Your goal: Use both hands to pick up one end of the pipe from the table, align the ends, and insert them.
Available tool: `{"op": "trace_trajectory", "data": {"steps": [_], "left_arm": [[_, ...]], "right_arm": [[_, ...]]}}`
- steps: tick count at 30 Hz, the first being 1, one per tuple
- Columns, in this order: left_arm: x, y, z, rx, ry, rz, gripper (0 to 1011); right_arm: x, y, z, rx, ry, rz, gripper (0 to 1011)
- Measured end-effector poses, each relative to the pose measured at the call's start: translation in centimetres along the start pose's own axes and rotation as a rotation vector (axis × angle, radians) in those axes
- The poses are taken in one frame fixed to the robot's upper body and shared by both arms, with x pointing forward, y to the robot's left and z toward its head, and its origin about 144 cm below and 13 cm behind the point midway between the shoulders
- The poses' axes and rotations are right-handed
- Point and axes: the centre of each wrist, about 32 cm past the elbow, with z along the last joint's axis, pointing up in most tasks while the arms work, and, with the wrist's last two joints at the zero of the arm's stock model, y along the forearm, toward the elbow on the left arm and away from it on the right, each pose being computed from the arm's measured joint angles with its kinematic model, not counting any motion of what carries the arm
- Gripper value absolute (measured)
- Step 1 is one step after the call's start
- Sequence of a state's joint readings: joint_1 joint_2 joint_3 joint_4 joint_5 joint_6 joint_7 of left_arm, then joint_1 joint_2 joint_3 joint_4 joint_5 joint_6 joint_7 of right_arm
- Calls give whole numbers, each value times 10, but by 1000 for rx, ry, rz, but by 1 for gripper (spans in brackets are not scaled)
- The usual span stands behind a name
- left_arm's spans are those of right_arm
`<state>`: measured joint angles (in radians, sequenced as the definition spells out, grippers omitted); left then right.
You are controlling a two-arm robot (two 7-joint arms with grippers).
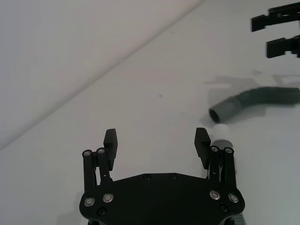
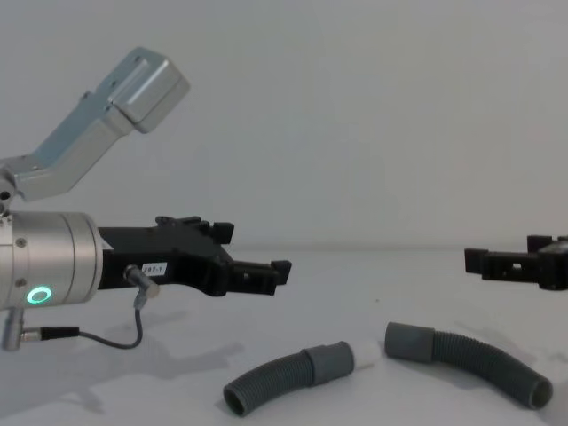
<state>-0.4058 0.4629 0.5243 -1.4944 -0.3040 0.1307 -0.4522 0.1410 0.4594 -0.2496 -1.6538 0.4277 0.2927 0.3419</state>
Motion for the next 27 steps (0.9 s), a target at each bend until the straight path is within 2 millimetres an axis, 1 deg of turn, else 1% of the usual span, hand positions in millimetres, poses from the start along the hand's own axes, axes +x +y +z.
{"op": "trace_trajectory", "data": {"steps": [12,27], "left_arm": [[2,3,-3,41,-17,-115,1001],[-2,3,-10,83,-3,-178,1001]], "right_arm": [[6,-4,-2,-53,2,31,1001],[9,-4,-5,-91,10,54,1001]]}}
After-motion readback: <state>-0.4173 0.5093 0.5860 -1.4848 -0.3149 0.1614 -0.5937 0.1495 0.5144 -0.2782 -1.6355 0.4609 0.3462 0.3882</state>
